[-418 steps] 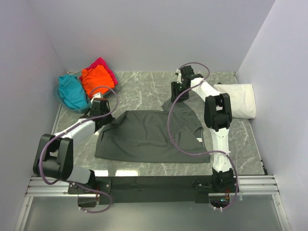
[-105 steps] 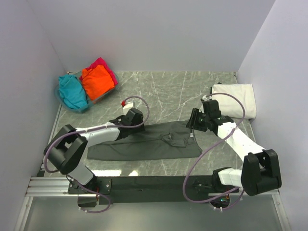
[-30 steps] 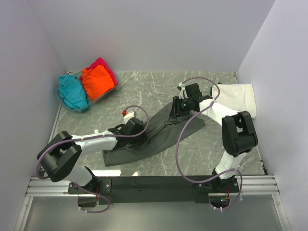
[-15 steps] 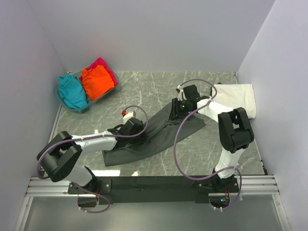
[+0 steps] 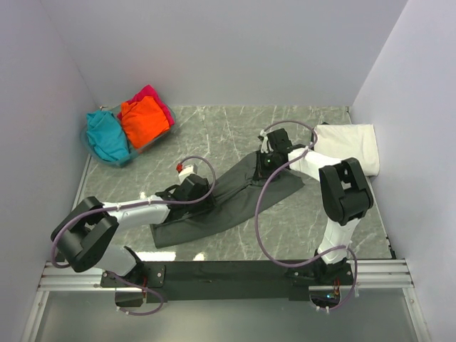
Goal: Fold and stack the t-shirts
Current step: Fold the tshirt
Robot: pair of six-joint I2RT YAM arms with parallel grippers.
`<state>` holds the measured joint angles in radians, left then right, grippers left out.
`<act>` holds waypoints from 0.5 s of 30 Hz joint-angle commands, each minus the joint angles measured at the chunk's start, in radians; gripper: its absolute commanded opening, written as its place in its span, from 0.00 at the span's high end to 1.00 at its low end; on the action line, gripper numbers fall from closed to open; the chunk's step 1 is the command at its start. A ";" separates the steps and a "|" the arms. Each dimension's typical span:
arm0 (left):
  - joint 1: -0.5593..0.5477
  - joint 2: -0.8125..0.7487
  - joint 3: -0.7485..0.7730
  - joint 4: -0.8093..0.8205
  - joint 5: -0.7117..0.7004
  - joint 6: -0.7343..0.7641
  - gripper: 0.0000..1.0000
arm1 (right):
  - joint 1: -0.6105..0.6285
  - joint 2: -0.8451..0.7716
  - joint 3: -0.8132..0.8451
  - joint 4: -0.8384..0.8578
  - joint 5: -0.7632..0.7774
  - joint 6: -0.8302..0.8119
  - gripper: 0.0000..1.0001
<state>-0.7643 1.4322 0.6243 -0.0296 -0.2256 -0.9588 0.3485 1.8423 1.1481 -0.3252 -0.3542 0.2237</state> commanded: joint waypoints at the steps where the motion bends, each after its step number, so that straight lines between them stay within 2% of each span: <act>1: 0.010 -0.033 -0.024 -0.009 -0.008 0.009 0.32 | 0.012 -0.090 -0.040 0.000 0.055 0.026 0.94; 6: 0.020 -0.032 -0.031 -0.012 -0.006 0.009 0.31 | 0.044 -0.207 -0.119 -0.005 0.109 0.075 0.93; 15: 0.028 -0.030 -0.035 -0.003 0.003 0.012 0.31 | 0.089 -0.307 -0.208 -0.034 0.169 0.141 0.82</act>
<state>-0.7425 1.4162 0.6086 -0.0273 -0.2245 -0.9588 0.4339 1.5688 0.9726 -0.3454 -0.2260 0.3290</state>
